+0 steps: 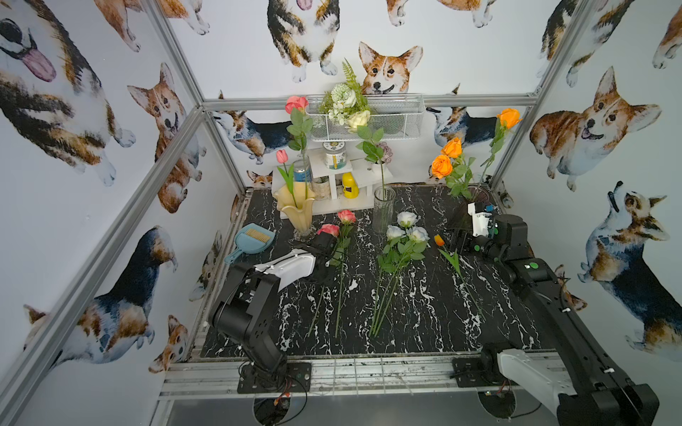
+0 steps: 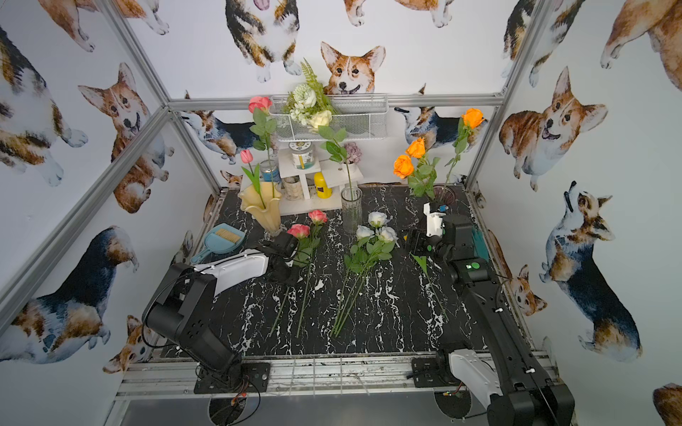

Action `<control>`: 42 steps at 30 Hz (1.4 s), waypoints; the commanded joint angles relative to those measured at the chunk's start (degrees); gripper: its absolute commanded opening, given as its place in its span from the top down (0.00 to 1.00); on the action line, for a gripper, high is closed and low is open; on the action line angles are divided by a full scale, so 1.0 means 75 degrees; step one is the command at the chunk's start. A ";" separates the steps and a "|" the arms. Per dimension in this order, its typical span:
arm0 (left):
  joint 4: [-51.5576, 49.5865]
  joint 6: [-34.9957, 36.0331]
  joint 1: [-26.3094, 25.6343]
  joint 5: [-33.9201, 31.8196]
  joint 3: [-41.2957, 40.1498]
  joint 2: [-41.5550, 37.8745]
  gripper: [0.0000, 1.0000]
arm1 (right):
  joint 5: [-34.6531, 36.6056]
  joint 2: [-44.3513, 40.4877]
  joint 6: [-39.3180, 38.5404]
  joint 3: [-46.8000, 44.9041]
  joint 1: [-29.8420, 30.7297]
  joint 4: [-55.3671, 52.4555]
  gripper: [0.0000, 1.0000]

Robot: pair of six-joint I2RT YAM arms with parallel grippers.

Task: Arrange the flowers in different vases according to their variety
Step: Pick up the flower at the center of the board.

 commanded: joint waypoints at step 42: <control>0.2060 0.0703 -0.0586 -0.1199 -0.0553 -0.4483 1.00 | -0.0297 -0.0349 0.0179 -0.0736 0.0009 0.0280 0.24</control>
